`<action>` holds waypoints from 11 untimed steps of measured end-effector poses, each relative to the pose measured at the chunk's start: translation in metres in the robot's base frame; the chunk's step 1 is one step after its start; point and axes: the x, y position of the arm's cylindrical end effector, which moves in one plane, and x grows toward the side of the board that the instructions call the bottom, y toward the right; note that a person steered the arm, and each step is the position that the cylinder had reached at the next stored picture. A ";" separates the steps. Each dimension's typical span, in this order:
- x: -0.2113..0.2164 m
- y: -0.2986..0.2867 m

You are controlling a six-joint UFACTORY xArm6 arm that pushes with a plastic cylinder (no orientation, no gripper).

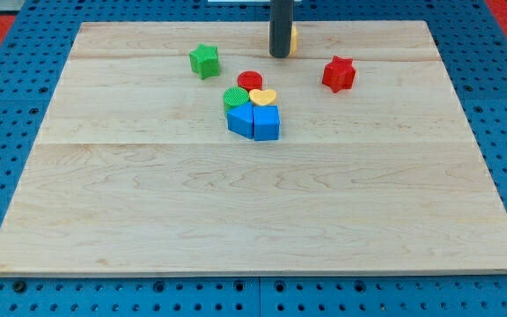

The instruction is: Move the green star up a bit

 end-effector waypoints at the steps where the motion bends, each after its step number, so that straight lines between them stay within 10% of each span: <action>1: -0.007 0.006; 5: 0.063 -0.092; 11: 0.007 -0.172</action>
